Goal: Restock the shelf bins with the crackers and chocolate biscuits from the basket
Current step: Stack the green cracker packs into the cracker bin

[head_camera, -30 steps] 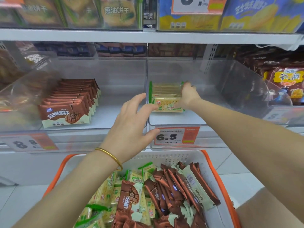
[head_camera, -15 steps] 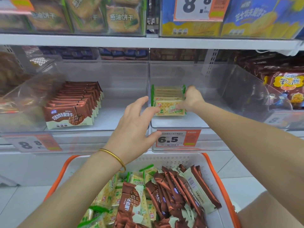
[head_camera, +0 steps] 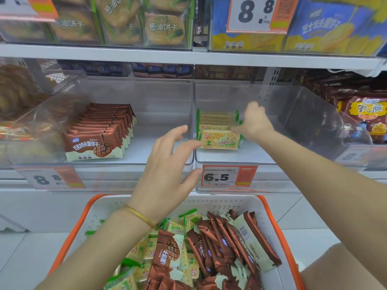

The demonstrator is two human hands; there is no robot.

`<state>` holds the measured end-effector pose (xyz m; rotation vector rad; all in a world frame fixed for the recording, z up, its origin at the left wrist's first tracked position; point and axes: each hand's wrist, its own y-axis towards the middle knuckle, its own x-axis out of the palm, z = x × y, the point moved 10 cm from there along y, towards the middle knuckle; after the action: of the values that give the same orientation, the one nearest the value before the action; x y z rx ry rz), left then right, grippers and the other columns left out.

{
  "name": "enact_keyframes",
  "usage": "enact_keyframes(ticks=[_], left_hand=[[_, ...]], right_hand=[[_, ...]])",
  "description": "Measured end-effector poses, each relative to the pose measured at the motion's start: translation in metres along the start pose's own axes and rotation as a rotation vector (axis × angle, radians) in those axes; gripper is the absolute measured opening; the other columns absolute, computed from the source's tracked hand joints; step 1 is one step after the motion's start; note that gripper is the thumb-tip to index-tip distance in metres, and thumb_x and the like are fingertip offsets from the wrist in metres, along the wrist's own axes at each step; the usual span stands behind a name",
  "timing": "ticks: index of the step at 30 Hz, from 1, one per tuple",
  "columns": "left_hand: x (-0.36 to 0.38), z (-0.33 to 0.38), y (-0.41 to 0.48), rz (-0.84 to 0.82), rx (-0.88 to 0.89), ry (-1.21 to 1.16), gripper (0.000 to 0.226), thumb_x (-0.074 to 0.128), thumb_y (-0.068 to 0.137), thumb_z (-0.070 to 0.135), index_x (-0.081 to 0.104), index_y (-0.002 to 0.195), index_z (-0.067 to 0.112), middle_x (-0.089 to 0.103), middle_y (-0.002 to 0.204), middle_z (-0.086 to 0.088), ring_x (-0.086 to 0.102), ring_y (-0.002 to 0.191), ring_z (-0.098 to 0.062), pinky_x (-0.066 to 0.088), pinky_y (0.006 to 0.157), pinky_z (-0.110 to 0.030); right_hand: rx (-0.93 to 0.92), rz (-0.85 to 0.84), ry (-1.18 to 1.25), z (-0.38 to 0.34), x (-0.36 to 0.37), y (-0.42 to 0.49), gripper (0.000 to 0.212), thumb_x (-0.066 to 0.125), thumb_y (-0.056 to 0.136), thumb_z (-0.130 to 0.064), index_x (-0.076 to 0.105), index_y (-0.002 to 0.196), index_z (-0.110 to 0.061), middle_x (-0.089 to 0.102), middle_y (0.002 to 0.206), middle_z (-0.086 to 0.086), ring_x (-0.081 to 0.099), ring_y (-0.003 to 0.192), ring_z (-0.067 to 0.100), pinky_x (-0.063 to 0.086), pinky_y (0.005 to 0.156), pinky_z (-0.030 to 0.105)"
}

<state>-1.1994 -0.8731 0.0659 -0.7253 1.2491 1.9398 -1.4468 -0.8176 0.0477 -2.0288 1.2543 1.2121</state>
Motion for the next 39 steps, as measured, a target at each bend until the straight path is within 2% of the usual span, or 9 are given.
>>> enact_keyframes(ticks=[4, 8, 13, 18, 21, 26, 32, 36, 39], left_hand=[[-0.015, -0.009, -0.049, 0.022, 0.044, -0.002, 0.026, 0.050, 0.088, 0.026, 0.063, 0.107, 0.014, 0.057, 0.111, 0.002, 0.050, 0.101, -0.007, 0.037, 0.091, -0.017], [0.030, -0.090, -0.110, -0.377, -0.294, 0.103, 0.018, 0.054, 0.092, 0.025, 0.065, 0.104, 0.020, 0.063, 0.100, 0.007, 0.057, 0.089, -0.008, 0.048, 0.079, -0.027], [0.068, -0.182, -0.168, -0.642, -0.687, 0.364, 0.037, 0.054, 0.091, 0.039, 0.055, 0.118, 0.013, 0.055, 0.118, -0.007, 0.052, 0.108, -0.024, 0.046, 0.088, -0.036], [0.097, -0.187, -0.188, -0.684, -0.696, 0.589, 0.069, 0.053, 0.080, 0.067, 0.043, 0.121, 0.012, 0.049, 0.121, -0.007, 0.049, 0.114, -0.025, 0.048, 0.083, -0.037], [0.102, -0.181, -0.186, -0.654, -0.672, 0.621, 0.072, 0.060, 0.077, 0.063, 0.039, 0.121, 0.011, 0.047, 0.120, -0.007, 0.050, 0.110, -0.024, 0.051, 0.079, -0.034], [0.098, -0.186, -0.187, -0.594, -0.776, 0.417, 0.053, 0.069, 0.083, 0.037, 0.042, 0.118, 0.007, 0.047, 0.121, -0.012, 0.050, 0.111, -0.027, 0.047, 0.087, -0.036], [0.074, -0.184, -0.183, -0.592, -0.856, 0.327, 0.034, 0.068, 0.085, 0.027, 0.053, 0.112, 0.012, 0.057, 0.105, -0.004, 0.056, 0.093, -0.025, 0.047, 0.077, -0.034], [0.042, -0.157, -0.157, -0.511, -0.867, -0.057, 0.028, 0.073, 0.081, 0.023, 0.060, 0.104, 0.017, 0.055, 0.095, 0.003, 0.054, 0.089, -0.015, 0.040, 0.072, -0.024], [0.015, -0.108, -0.124, -0.520, -0.766, -0.389, 0.024, 0.076, 0.076, 0.018, 0.067, 0.098, 0.023, 0.062, 0.094, 0.007, 0.060, 0.082, -0.010, 0.045, 0.069, -0.019]], right_hand=[[-0.355, 0.108, 0.265, -0.054, -0.049, -0.096, 0.030, 0.073, 0.079, -0.016, 0.045, 0.089, -0.015, 0.054, 0.087, 0.000, 0.051, 0.073, 0.018, 0.042, 0.061, 0.027], [-0.563, -0.292, 0.313, -0.077, 0.020, -0.203, 0.023, 0.070, 0.079, -0.024, 0.047, 0.084, -0.030, 0.057, 0.082, -0.009, 0.057, 0.065, 0.008, 0.044, 0.057, 0.018], [-0.499, -0.615, -0.067, -0.034, 0.164, -0.222, 0.029, 0.060, 0.091, -0.030, 0.052, 0.117, -0.021, 0.058, 0.101, -0.004, 0.050, 0.079, 0.011, 0.047, 0.075, 0.032], [-0.394, -0.649, -0.035, -0.002, 0.193, -0.212, 0.030, 0.059, 0.091, -0.024, 0.052, 0.120, -0.018, 0.060, 0.097, -0.002, 0.057, 0.083, 0.013, 0.049, 0.077, 0.031], [-0.388, -0.630, -0.040, 0.003, 0.193, -0.207, 0.029, 0.059, 0.092, -0.024, 0.051, 0.119, -0.019, 0.060, 0.093, -0.003, 0.057, 0.080, 0.013, 0.049, 0.074, 0.032], [-0.391, -0.623, -0.028, 0.004, 0.195, -0.208, 0.027, 0.059, 0.092, -0.025, 0.052, 0.117, -0.019, 0.061, 0.093, -0.003, 0.057, 0.079, 0.013, 0.050, 0.075, 0.033], [-0.376, -0.609, -0.005, 0.005, 0.190, -0.211, 0.029, 0.059, 0.092, -0.026, 0.053, 0.120, -0.020, 0.061, 0.095, -0.005, 0.056, 0.079, 0.009, 0.047, 0.073, 0.027], [-0.356, -0.577, 0.056, -0.001, 0.171, -0.209, 0.041, 0.061, 0.090, -0.030, 0.048, 0.128, -0.019, 0.057, 0.114, -0.002, 0.055, 0.094, 0.011, 0.046, 0.084, 0.027], [-0.253, -0.639, 0.315, -0.012, 0.142, -0.211, 0.061, 0.064, 0.086, -0.040, 0.040, 0.138, -0.019, 0.053, 0.126, -0.006, 0.056, 0.105, 0.008, 0.047, 0.089, 0.026]])
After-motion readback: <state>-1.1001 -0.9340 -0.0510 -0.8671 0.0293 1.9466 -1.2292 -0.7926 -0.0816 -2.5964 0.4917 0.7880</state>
